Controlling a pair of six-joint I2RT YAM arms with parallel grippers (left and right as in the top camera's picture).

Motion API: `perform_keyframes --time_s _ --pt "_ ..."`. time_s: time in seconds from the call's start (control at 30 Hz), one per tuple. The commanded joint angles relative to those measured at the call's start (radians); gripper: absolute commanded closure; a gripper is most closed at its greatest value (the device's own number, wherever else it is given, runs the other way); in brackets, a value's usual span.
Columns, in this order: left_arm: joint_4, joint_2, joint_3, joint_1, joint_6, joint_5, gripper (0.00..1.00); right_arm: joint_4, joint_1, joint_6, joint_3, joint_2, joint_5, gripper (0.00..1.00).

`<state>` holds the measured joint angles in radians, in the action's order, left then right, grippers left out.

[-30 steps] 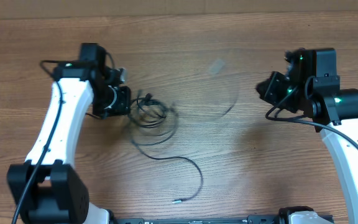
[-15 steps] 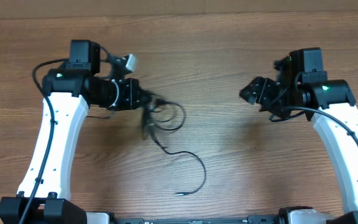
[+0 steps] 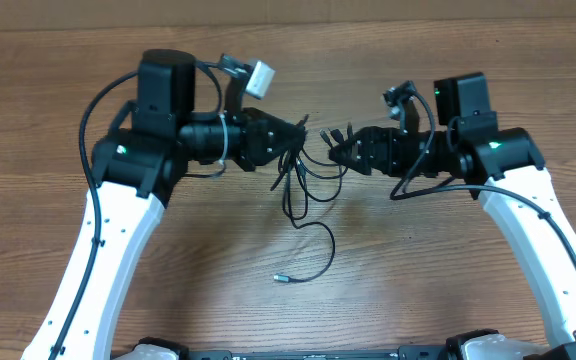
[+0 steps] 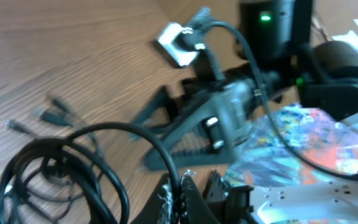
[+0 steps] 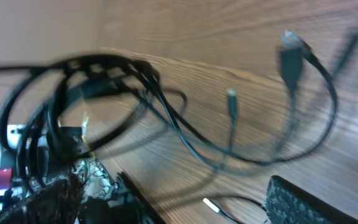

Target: Untangle cables

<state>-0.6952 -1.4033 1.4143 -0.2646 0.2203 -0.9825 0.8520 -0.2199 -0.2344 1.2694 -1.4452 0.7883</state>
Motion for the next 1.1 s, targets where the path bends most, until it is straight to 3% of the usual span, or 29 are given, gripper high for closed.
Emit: perform_keyframes --time_s 0.0,0.2,0.47,0.67,0.87,0.97,1.07 --pt "0.043 0.025 0.008 -0.062 0.076 0.029 0.95 -0.06 -0.041 -0.085 -0.002 -0.005 0.054 0.05" --pt "0.182 0.025 0.008 -0.15 0.119 0.027 0.96 -0.156 -0.111 -0.172 -0.002 -0.005 0.018 0.04" --pt "0.346 0.097 0.009 -0.107 0.208 -0.066 0.96 -0.074 -0.15 -0.32 -0.003 -0.054 -0.409 0.04" --pt "0.333 0.219 0.009 0.027 0.207 -0.066 0.96 0.024 -0.143 -0.319 -0.003 -0.121 -0.667 0.04" --pt "0.3 0.321 0.009 0.183 0.207 -0.064 0.96 0.068 -0.142 -0.32 -0.006 -0.138 -0.795 0.04" --pt "0.247 0.348 0.009 0.233 0.206 -0.055 0.96 0.075 -0.143 -0.319 -0.006 -0.138 -0.813 0.02" --pt "0.08 0.348 0.009 0.255 0.178 0.048 0.92 0.053 -0.143 -0.315 -0.006 -0.138 -0.81 0.02"
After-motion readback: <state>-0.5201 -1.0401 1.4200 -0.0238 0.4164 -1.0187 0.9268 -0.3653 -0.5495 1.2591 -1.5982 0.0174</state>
